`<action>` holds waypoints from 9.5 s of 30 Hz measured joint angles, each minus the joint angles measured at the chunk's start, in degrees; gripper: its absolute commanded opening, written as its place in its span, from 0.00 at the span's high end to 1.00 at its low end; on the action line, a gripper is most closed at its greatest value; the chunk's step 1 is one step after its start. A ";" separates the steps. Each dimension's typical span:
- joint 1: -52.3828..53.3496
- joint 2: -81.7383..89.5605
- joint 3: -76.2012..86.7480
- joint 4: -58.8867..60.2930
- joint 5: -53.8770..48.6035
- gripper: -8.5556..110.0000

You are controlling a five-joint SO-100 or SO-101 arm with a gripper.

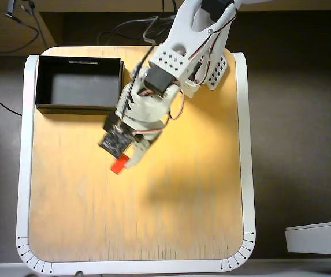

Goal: Grasp a lego block and put it in the bin.

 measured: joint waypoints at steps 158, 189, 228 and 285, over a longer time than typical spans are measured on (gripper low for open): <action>-40.96 51.77 38.32 -8.53 0.97 0.93; -41.57 56.34 50.45 11.87 -0.88 0.93; -43.95 56.34 50.45 23.03 -10.99 0.93; -43.95 56.34 50.45 23.03 -10.99 0.93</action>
